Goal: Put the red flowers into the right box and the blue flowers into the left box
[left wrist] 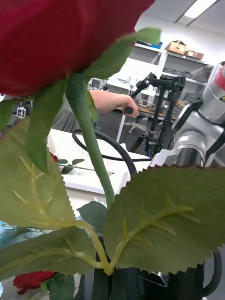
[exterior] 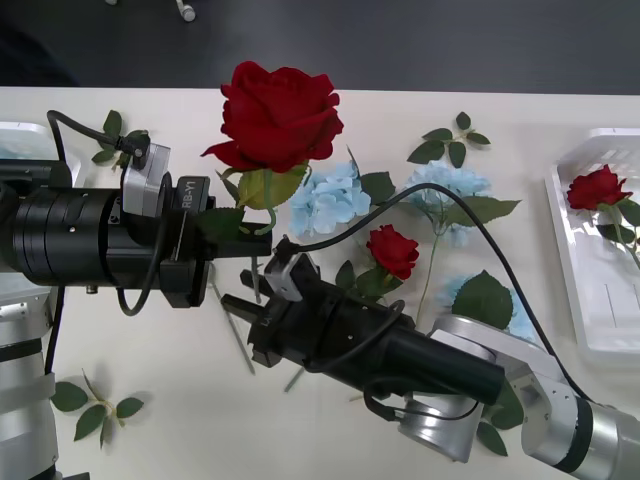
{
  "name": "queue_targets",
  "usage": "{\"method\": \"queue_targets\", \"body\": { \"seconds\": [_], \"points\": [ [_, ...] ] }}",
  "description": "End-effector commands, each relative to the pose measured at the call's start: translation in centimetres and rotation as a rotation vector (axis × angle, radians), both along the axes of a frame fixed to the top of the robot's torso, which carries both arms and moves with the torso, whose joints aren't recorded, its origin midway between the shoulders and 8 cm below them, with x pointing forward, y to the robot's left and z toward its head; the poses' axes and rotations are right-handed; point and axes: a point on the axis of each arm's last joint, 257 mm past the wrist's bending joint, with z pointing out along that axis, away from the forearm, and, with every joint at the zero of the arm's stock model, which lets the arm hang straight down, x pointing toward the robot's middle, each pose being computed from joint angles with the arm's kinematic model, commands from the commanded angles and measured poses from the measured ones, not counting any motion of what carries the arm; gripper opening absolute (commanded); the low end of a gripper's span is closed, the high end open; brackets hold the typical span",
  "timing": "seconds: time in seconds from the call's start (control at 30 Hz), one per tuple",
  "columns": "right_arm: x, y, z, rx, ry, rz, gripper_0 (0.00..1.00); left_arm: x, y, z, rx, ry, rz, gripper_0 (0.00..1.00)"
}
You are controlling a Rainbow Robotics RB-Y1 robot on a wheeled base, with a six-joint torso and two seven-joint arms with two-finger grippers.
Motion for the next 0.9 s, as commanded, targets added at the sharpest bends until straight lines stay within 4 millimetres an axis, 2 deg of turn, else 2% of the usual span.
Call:
{"method": "queue_targets", "body": {
  "seconds": [0.03, 0.3, 0.37, 0.43, 0.47, 0.77, 0.9],
  "points": [
    [-0.5, 0.5, 1.3, 0.02, -0.029, 0.018, 0.0, -1.1, -0.9, 0.6, -0.002, -0.064, -0.029, 0.0],
    [-0.4, 0.3, 1.7, 0.034, -0.034, 0.018, 0.0, -1.1, -0.9, 0.6, -0.002, -0.064, -0.029, 0.0],
    [-0.4, 0.2, 1.7, 0.034, -0.036, 0.018, 0.0, -1.1, -0.9, 0.6, -0.002, -0.064, -0.029, 0.26],
    [-0.4, 0.1, 1.9, 0.041, -0.037, 0.018, 0.0, -1.1, -0.9, 0.6, -0.002, -0.064, -0.029, 0.96],
    [-0.4, 0.1, 1.9, 0.043, -0.037, 0.018, 0.0, -1.1, -0.9, 0.6, -0.002, -0.064, -0.029, 1.0],
    [-0.2, -0.3, 1.9, 0.043, -0.042, 0.015, 0.0, -1.1, -0.9, 0.6, -0.002, -0.064, -0.029, 1.0],
    [0.2, -1.5, 1.3, 0.018, -0.051, 0.006, 0.0, -1.1, -0.9, 0.6, -0.002, -0.064, -0.029, 1.0]
  ]
}}
